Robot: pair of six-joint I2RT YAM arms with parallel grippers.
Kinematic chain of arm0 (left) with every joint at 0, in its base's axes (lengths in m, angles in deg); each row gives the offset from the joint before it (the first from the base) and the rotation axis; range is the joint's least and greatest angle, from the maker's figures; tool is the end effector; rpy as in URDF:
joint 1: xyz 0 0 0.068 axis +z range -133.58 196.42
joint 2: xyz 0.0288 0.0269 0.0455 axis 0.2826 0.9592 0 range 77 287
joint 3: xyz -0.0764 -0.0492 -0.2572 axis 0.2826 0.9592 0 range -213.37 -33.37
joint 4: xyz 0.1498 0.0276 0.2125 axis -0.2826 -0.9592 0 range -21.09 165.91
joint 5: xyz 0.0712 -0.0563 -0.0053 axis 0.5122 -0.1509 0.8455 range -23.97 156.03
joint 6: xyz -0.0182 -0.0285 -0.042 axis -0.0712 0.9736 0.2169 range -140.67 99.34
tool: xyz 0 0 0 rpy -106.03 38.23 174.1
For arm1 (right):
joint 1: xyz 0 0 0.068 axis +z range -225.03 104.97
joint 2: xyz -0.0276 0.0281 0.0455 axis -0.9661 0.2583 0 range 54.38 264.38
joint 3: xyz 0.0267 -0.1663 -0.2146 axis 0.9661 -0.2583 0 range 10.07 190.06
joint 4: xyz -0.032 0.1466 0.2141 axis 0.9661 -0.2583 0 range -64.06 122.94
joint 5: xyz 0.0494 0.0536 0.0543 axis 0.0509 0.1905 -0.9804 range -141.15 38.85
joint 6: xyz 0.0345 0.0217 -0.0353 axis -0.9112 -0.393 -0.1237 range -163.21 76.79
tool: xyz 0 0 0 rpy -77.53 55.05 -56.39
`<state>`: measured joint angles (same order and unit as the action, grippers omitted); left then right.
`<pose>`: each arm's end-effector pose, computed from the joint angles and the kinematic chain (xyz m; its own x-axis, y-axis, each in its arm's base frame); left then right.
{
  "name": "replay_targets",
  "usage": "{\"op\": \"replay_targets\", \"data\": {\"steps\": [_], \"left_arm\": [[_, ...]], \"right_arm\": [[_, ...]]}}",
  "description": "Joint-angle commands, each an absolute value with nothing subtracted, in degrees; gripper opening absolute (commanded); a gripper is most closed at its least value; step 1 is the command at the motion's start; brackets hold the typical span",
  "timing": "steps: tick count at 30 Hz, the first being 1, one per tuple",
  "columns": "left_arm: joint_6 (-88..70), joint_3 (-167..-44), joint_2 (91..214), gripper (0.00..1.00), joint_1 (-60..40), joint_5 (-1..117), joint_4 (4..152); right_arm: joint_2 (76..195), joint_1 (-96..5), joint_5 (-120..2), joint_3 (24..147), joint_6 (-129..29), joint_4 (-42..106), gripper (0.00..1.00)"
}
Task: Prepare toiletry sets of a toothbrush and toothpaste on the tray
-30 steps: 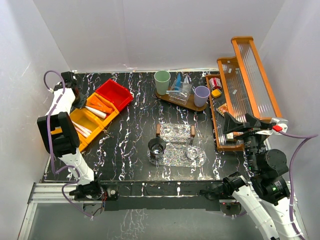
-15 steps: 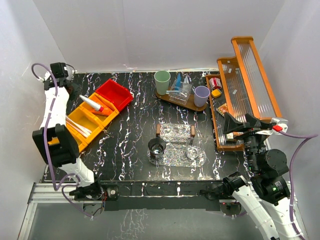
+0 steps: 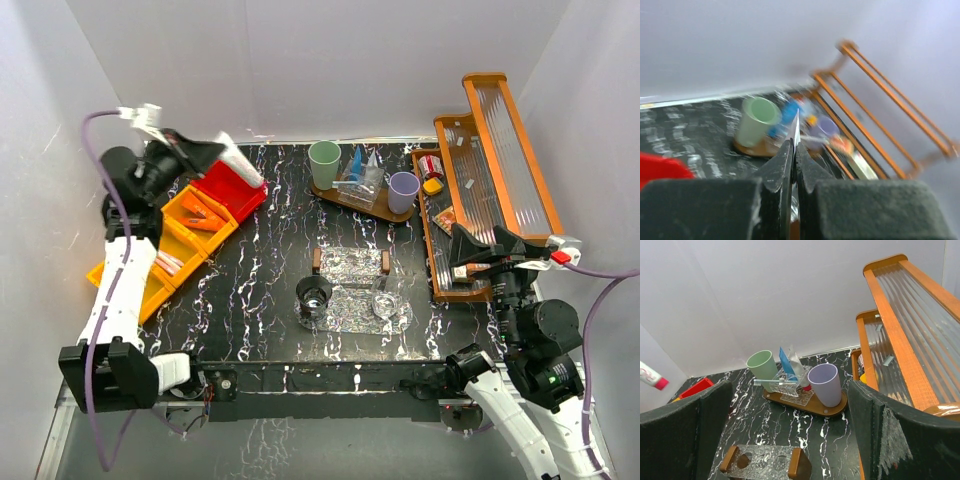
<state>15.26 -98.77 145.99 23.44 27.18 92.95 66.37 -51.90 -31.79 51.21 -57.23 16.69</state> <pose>0.2733 0.0113 0.4281 -0.1125 -0.4743 -0.8732 0.5487 0.7029 -0.4525 0.0518 0.0094 0.3642 0.1815 0.3260 -0.9278 -0.1212 0.9437 0.3079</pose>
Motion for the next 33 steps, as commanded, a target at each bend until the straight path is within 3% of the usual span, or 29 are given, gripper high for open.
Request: {"op": "replay_targets", "data": {"steps": [1,7,15,33], "left_arm": [[-4.72,-96.36,141.57,0.00,9.08,11.38,103.21],[-18.94,-89.93,140.90,0.00,-5.91,8.93,107.78],[-30.92,-92.89,150.26,0.00,-19.28,13.69,103.02],[-31.41,-99.46,168.22,0.00,-25.95,13.89,108.71]], "right_arm": [[67.03,-52.05,-31.77,53.75,-57.37,18.55,0.98],[66.81,-52.01,-31.43,53.74,-58.25,18.37,0.98],[66.68,-52.02,-30.58,54.10,-58.18,17.71,0.98],[66.37,-52.00,-29.71,54.10,-57.43,16.46,0.98]]}}
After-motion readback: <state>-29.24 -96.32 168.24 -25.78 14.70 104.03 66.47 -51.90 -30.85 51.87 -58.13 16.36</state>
